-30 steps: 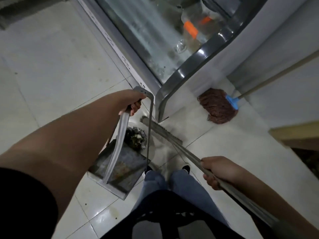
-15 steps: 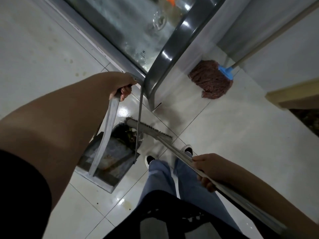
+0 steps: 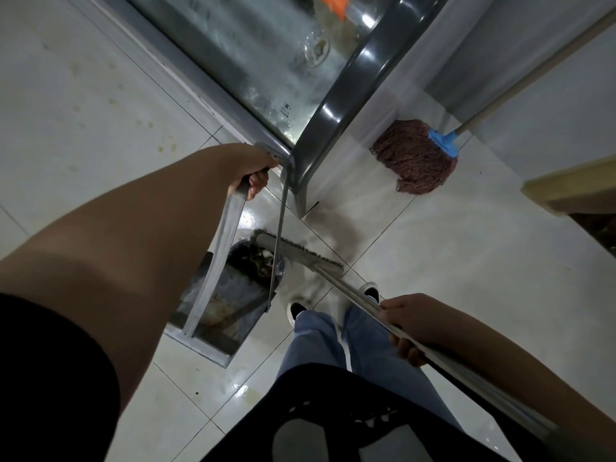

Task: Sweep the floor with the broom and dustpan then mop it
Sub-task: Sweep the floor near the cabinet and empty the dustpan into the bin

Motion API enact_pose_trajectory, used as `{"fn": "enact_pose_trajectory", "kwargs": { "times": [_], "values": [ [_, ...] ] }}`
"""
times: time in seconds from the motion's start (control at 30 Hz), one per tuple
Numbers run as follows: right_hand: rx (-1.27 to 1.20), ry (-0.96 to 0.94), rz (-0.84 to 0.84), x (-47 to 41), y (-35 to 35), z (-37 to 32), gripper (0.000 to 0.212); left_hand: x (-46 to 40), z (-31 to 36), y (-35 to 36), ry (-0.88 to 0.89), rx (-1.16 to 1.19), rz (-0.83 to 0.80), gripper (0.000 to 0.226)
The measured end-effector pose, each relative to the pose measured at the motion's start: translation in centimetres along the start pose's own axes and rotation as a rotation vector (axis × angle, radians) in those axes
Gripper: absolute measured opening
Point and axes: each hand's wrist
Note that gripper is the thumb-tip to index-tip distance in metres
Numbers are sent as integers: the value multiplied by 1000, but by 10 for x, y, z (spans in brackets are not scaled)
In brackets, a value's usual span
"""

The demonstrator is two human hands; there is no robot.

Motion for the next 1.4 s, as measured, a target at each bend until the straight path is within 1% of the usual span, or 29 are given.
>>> {"fn": "enact_pose_trajectory", "kwargs": {
  "times": [0.1, 0.2, 0.3, 0.4, 0.47, 0.53, 0.6, 0.67, 0.7, 0.73, 0.8, 0.9, 1.03, 1.2, 1.27, 1.33, 1.4],
  "values": [
    [-11, -14, 12, 4, -3, 6, 35, 14, -12, -5, 41, 23, 31, 47],
    [-25, -29, 77, 6, -9, 16, 38, 35, -35, -13, 52, 91, 51, 47],
    [-18, -48, 144, 9, -18, 23, 35, 60, -63, -13, 42, 175, 67, 45],
    [-256, 3, 137, 12, -34, 28, 30, 86, -86, 3, 44, 232, 90, 46],
    [-371, 78, 88, 15, -46, 32, 30, 102, -98, 21, 48, 279, 107, 47],
    [-453, 131, 18, 17, -61, 40, 39, 116, -109, 47, 83, 330, 128, 46],
    [-445, 166, -59, 19, -74, 52, 48, 132, -118, 78, 156, 368, 172, 45],
    [-372, 147, -95, 25, -85, 67, 39, 148, -130, 113, 216, 399, 250, 43],
    [-380, 110, -111, 27, -91, 75, 33, 153, -138, 131, 237, 417, 286, 43],
    [-421, 72, -129, 27, -97, 85, 31, 157, -145, 149, 252, 431, 307, 43],
    [-519, 59, -148, 28, -111, 106, 33, 160, -159, 187, 261, 444, 312, 46],
    [-585, 52, -121, 25, -133, 135, 19, 155, -175, 236, 259, 508, 329, 48],
    [-629, 70, -96, 22, -155, 163, 17, 136, -179, 284, 219, 471, 387, 47],
    [-768, 92, -117, -1, -158, 185, 23, 86, -169, 330, 148, 495, 315, 46],
    [-792, 48, -71, -20, -153, 192, 19, 59, -159, 348, 110, 549, 272, 50],
    [-821, 3, -23, -44, -146, 197, 16, 31, -150, 365, 101, 653, 211, 53],
    [-865, -25, -3, -67, -136, 201, 16, 8, -145, 380, 75, 706, 159, 58]
  ]
}}
Point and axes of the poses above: each hand's wrist, its own x-axis away from the middle knuckle, its own y-axis out of the palm, z = x × y, and after that the axes turned 5 degrees about -y, right-handed
